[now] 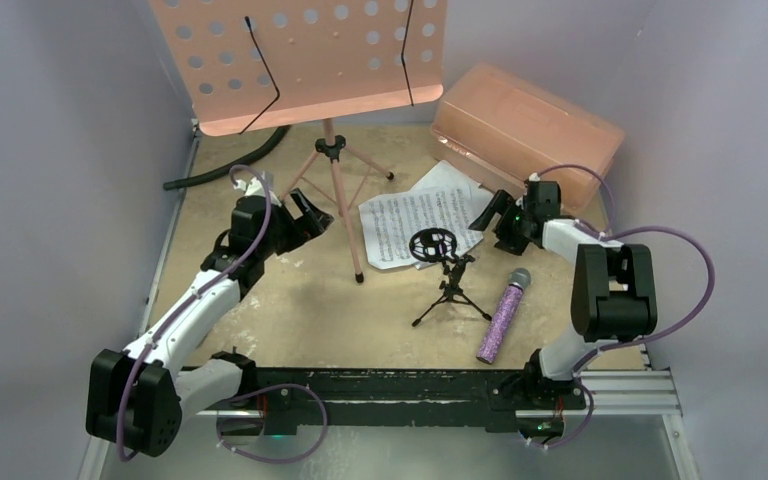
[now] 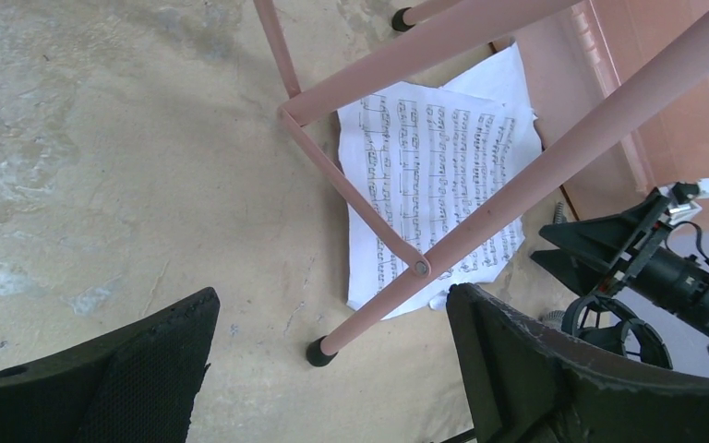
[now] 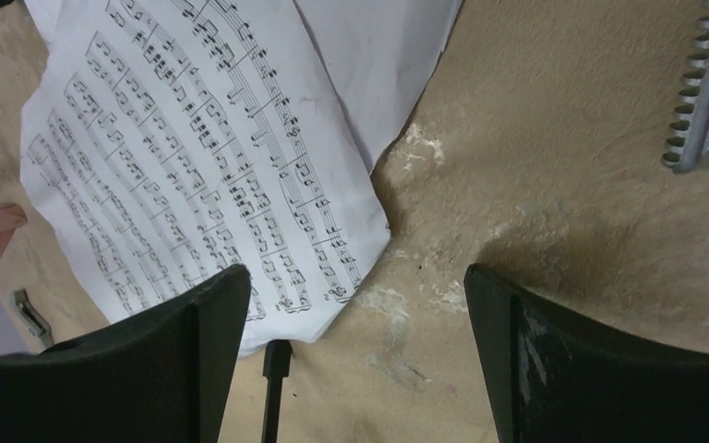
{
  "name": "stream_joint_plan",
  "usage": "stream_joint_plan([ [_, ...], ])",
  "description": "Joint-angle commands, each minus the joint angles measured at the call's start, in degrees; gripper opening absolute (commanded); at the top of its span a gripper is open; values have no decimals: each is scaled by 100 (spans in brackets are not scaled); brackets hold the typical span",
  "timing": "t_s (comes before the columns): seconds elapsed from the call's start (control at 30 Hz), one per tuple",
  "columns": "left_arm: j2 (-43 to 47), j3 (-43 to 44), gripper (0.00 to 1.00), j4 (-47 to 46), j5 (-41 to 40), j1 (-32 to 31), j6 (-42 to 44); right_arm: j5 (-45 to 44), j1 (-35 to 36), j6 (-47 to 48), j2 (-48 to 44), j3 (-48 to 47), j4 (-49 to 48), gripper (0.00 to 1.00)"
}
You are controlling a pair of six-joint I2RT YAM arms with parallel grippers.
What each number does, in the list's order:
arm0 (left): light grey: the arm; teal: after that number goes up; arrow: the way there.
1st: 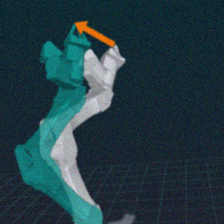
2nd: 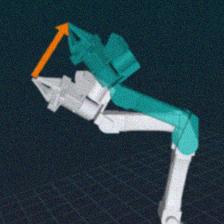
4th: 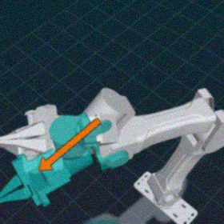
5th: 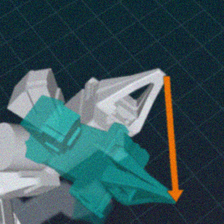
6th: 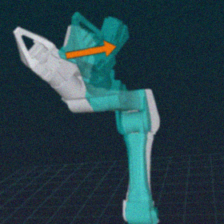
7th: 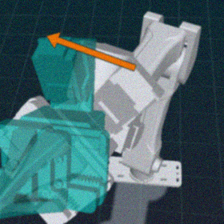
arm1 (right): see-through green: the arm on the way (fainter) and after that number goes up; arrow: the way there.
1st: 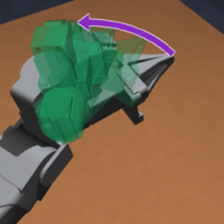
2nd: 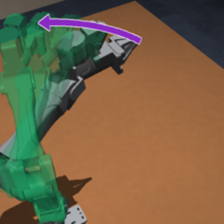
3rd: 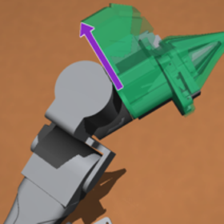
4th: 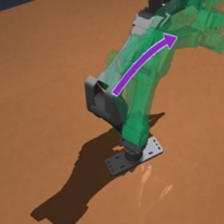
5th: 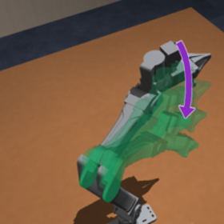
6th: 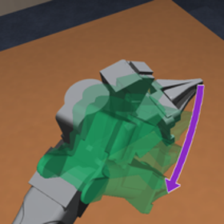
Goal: Set up the instrument practice props
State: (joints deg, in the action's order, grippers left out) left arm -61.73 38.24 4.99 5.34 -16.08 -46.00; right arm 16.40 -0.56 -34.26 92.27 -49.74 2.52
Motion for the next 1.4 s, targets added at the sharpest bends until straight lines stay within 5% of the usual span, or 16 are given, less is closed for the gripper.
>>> stream_joint_plan([
  [0.0,-99,306,92,-387,260,32,-95,432,-94,-122,314,14,-455,85],
  [0.37,-339,778,91,-147,336,32,358,795,-94,-566,679,172,-1429,49],
  [0.63,-483,887,91,-173,360,34,415,955,-94,-498,744,-46,-1372,39],
  [0.97,-481,856,90,-107,341,34,482,-46,-94,191,408,-104,-388,59],
  [1.37,-489,847,90,-107,328,34,478,800,-83,-277,593,533,-1369,49],
])
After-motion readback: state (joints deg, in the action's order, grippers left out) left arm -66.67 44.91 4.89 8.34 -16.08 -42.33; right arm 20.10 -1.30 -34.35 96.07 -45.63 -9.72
